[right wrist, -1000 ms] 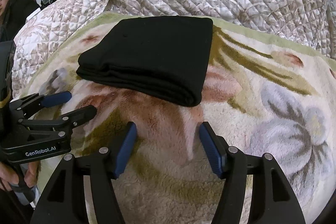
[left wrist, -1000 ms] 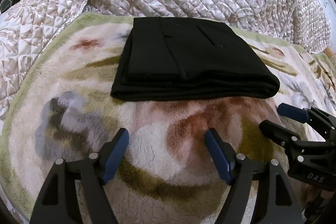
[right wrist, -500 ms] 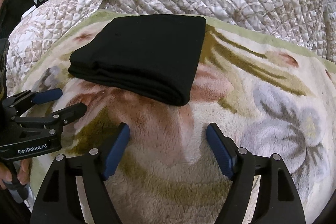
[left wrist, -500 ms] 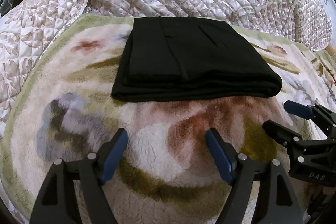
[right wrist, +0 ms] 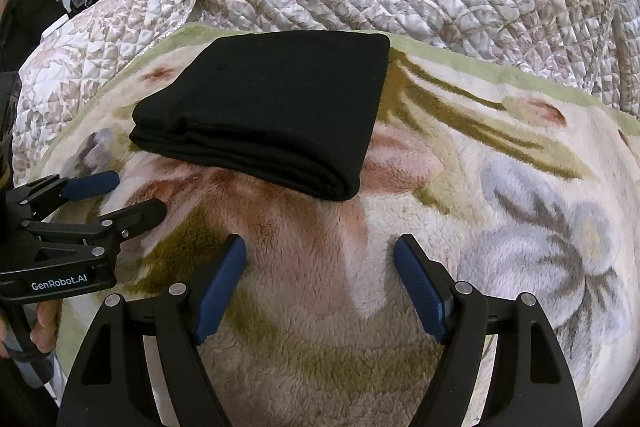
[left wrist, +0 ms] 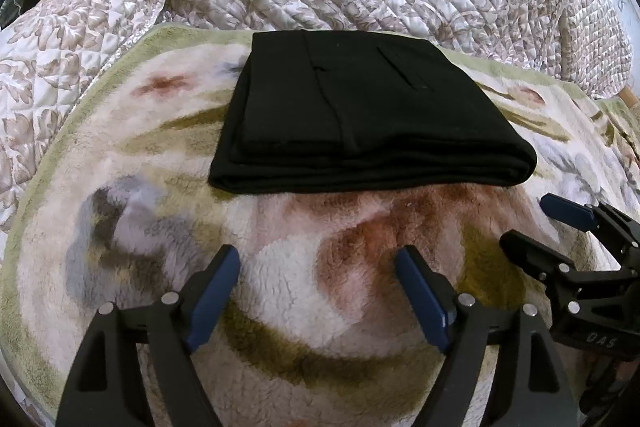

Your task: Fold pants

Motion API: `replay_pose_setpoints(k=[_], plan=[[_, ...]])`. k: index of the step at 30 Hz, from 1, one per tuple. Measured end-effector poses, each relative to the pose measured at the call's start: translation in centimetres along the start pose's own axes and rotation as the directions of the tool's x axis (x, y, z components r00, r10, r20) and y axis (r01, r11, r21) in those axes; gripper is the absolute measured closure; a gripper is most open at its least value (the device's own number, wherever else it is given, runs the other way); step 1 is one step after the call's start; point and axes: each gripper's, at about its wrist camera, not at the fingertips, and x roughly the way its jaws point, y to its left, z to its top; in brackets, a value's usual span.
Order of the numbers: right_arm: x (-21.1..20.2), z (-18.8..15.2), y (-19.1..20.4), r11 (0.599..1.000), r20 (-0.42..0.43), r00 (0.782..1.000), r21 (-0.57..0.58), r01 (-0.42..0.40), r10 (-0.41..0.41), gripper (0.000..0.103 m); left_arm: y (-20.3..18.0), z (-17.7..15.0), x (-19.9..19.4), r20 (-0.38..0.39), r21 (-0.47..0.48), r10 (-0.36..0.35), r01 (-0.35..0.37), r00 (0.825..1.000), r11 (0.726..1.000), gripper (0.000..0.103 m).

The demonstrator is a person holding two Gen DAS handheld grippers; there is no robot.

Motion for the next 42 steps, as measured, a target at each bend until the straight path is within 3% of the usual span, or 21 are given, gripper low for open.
replay_pose_setpoints(k=[42], plan=[[-0.05,-0.08,-0.11,1.0,0.004,1.0,0.011,-0.009,0.009,0.026,0.14,0.06,0.09,0.001,-0.009,-0.019,0.019,1.0,1.0,0.016]])
